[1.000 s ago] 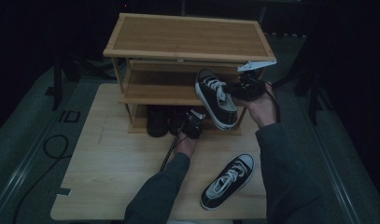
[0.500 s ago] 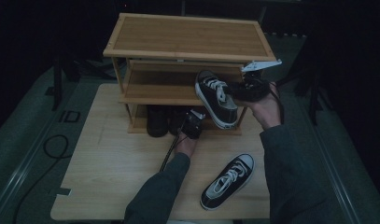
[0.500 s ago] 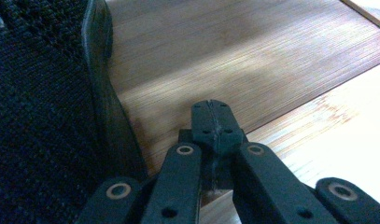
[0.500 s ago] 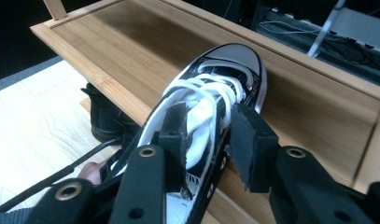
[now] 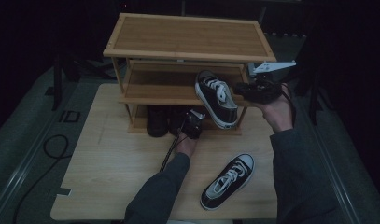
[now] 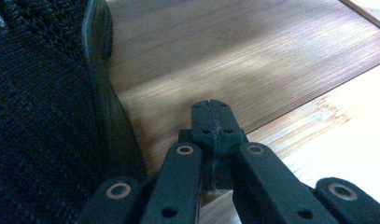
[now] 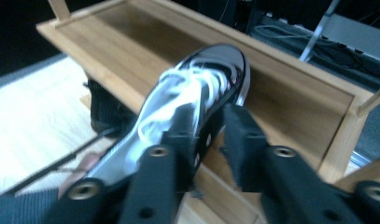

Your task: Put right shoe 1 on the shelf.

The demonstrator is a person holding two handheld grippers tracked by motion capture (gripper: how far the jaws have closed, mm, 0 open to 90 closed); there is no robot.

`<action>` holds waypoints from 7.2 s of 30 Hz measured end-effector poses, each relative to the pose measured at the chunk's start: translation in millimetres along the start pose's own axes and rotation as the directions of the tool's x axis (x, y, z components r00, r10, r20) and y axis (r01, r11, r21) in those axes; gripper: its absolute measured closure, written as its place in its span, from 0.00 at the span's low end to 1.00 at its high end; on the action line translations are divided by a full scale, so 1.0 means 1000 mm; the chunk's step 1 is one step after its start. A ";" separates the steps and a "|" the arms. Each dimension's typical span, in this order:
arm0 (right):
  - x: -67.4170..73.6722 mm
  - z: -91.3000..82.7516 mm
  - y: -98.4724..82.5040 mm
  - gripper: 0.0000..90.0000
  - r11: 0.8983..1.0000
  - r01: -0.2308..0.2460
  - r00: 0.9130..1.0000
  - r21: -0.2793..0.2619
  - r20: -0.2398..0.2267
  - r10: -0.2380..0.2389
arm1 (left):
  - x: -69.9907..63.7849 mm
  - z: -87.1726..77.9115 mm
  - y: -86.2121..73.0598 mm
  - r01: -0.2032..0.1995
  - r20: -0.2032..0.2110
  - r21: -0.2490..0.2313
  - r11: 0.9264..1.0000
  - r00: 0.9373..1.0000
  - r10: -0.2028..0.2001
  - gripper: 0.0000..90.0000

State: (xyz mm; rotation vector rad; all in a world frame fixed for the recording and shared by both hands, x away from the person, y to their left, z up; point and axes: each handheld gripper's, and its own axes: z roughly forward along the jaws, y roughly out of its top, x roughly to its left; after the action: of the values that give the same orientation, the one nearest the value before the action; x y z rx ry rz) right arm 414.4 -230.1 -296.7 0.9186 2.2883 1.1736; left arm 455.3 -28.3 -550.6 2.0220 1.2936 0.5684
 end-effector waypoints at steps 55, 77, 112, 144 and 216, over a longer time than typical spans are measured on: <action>0.044 -0.019 -0.073 1.00 0.993 0.078 0.995 0.094 -0.063 -0.072 | -0.002 0.000 0.000 -0.001 -0.011 0.003 1.000 1.000 0.001 1.00; 0.037 0.004 -0.059 1.00 0.996 0.061 0.998 0.070 -0.033 -0.059 | -0.004 0.000 0.001 -0.006 -0.028 0.006 1.000 1.000 0.006 1.00; 0.061 0.049 -0.038 1.00 0.995 0.094 0.993 0.046 -0.071 -0.091 | -0.005 0.000 0.001 -0.007 -0.028 0.000 1.000 1.000 0.007 1.00; 0.065 0.080 -0.026 1.00 0.992 0.122 0.993 0.019 -0.003 -0.122 | -0.005 0.000 0.000 -0.010 -0.030 0.000 1.000 0.999 0.010 1.00; 0.041 0.027 -0.144 0.99 0.979 -0.003 1.000 0.202 0.025 -0.002 | -0.001 0.000 -0.002 -0.006 0.001 -0.009 1.000 1.000 0.006 1.00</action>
State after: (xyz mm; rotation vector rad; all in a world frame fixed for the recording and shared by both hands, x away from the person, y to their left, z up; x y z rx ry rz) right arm 348.9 -247.5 -432.7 1.0001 2.4200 0.9365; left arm 453.7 -28.8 -551.8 2.0195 1.2825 0.5754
